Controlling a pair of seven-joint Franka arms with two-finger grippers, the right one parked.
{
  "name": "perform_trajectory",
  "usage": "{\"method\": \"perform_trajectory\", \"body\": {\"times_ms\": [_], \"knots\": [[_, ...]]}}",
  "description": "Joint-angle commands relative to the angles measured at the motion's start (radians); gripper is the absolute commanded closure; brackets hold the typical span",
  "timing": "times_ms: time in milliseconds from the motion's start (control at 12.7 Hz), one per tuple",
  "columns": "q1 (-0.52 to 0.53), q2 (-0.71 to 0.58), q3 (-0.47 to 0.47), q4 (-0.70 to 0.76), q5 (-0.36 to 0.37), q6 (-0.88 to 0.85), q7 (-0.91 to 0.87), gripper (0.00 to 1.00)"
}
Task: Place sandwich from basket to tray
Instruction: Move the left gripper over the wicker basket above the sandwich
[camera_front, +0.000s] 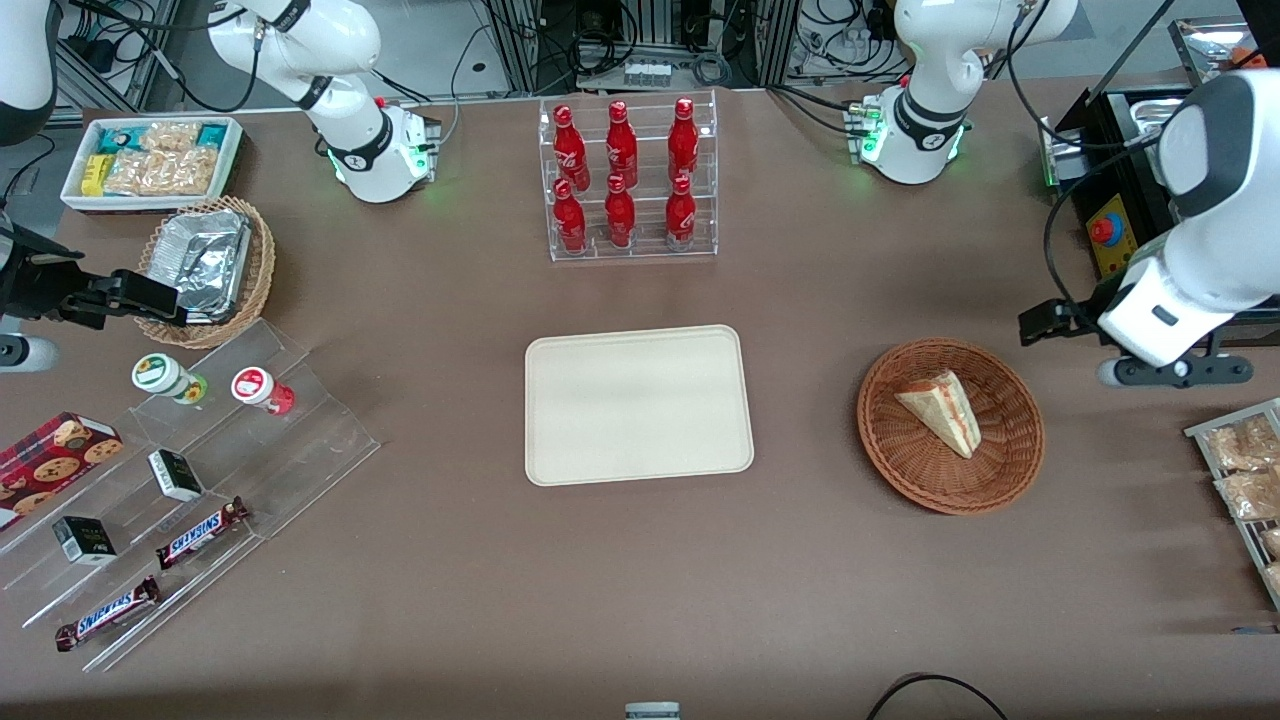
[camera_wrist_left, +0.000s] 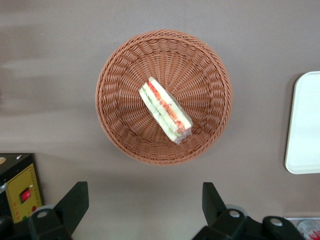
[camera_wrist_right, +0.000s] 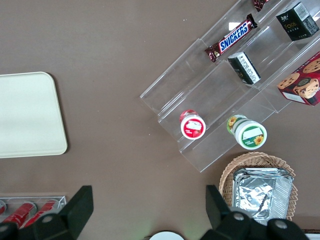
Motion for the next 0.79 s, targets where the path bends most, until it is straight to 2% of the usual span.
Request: {"method": "perform_trajectory", "body": {"times_ms": [0, 553, 711], "knots": [[0.002, 0.005, 0.002, -0.063, -0.004, 0.078, -0.006, 0.00], [0.002, 0.029, 0.002, -0.222, -0.008, 0.323, -0.073, 0.00], [0.002, 0.044, 0.001, -0.229, -0.010, 0.336, -0.130, 0.00]]}}
